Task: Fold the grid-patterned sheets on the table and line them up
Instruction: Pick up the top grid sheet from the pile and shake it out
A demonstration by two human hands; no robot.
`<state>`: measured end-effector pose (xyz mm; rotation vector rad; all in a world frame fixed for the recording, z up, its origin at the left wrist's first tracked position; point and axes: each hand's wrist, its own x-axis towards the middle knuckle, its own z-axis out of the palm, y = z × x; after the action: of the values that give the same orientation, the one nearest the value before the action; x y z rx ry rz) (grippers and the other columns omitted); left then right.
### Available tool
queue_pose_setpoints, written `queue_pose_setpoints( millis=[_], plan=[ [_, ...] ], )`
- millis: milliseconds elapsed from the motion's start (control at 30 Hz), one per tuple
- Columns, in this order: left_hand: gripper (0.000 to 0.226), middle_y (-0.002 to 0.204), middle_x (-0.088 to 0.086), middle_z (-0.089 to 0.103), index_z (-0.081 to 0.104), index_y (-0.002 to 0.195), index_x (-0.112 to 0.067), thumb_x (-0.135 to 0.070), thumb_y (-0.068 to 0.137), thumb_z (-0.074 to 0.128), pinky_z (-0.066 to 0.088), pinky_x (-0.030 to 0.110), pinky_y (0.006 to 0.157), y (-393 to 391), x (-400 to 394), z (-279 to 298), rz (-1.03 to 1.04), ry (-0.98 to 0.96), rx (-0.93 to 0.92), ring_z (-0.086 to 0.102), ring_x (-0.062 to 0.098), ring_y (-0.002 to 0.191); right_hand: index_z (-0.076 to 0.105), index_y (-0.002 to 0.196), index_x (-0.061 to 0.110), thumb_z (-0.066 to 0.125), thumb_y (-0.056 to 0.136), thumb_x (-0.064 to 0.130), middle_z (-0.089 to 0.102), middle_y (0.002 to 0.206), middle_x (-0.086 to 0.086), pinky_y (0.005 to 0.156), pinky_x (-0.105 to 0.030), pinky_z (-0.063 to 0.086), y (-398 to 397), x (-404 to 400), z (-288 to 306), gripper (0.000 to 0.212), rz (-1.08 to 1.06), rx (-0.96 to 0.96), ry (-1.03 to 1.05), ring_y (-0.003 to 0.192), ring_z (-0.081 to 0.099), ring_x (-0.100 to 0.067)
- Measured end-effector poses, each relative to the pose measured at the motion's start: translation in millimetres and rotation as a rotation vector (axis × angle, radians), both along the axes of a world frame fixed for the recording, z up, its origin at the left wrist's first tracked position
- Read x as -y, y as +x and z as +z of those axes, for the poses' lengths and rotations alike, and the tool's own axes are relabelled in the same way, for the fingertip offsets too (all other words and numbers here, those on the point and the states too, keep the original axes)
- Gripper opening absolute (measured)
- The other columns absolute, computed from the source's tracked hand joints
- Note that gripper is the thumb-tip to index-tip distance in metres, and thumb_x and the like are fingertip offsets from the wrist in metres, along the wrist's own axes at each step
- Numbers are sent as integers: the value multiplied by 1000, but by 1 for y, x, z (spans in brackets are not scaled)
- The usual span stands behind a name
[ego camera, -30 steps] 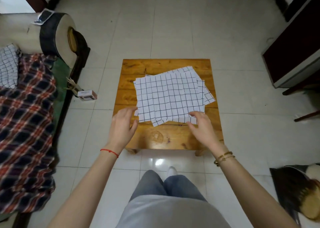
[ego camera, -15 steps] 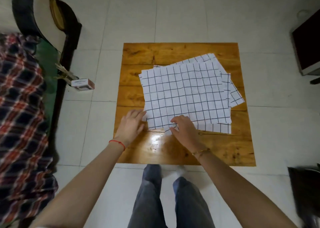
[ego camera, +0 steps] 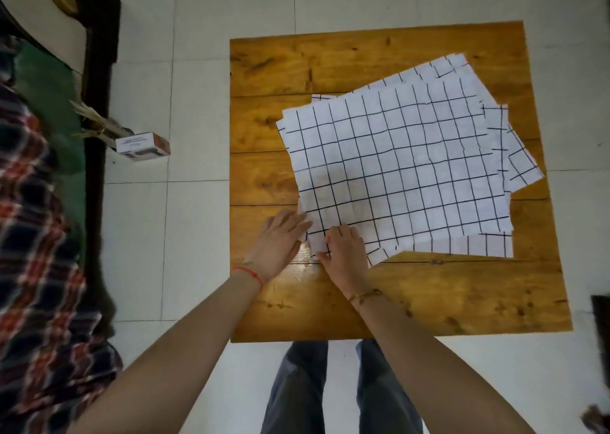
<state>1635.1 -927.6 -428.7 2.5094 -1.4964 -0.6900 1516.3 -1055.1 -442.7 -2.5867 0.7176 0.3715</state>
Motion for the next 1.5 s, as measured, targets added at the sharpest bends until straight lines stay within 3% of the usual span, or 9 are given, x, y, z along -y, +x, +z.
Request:
queue_pose_setpoints(
  millis=[167,333,533,600,733,867,967,1200,1500],
  plan=[
    [51,140,2,51,55,133,-19,-12,83,65,40,46,103,1,1,-13,-8,-16,-17,42,30,131,57,100,12,65,82,18,56,104,-5,87,-33,47,1,-3,-10,20,-49,23,-11,101,49,-22],
    [54,135,3,55,58,128,-20,-12,76,72,40,44,104,1,5,-16,-8,-65,-7,45,30,128,57,93,15,57,89,14,57,96,1,85,-31,46,4,13,-4,4,-94,82,179,96,48,-16],
    [13,109,-1,65,68,91,-18,-16,79,72,42,37,98,5,29,13,82,-308,7,49,20,115,49,95,25,55,92,22,51,94,10,76,-12,41,-14,38,42,8,-109,148,372,90,48,-6],
    [5,99,-4,66,68,86,-19,-23,83,69,42,36,96,9,43,33,75,-325,-3,54,19,108,48,98,26,58,89,32,50,94,11,76,-15,42,-19,46,64,14,-126,189,359,88,47,-4],
    [11,93,-8,67,67,88,-23,-33,90,60,39,35,99,10,68,79,17,-314,7,57,16,99,48,107,22,65,79,48,49,95,9,74,-18,41,-22,60,109,42,-52,244,195,85,46,-7],
    [12,86,-9,68,69,87,-23,-32,89,62,37,35,103,10,90,131,-28,-332,31,61,13,88,56,95,17,58,91,29,56,84,3,67,-30,49,-17,77,157,12,-111,360,18,79,50,-14],
    [11,85,-12,67,66,89,-23,-33,91,60,32,31,103,11,99,165,-51,-380,8,59,9,85,58,90,16,45,98,30,57,80,4,68,-29,44,-16,92,191,21,-105,429,-23,77,48,-15],
    [11,86,-8,65,64,95,-20,-28,90,60,33,30,97,17,105,230,-24,-365,52,58,17,91,65,86,12,52,94,19,65,78,2,68,-31,43,-22,122,282,17,-159,575,-46,78,51,-15],
    [12,72,-3,60,56,91,-16,-28,90,60,41,35,80,35,97,299,21,-476,156,59,24,73,67,80,17,56,91,20,67,75,4,68,-27,36,-42,160,366,16,-278,738,-128,77,54,-19]
  ],
)
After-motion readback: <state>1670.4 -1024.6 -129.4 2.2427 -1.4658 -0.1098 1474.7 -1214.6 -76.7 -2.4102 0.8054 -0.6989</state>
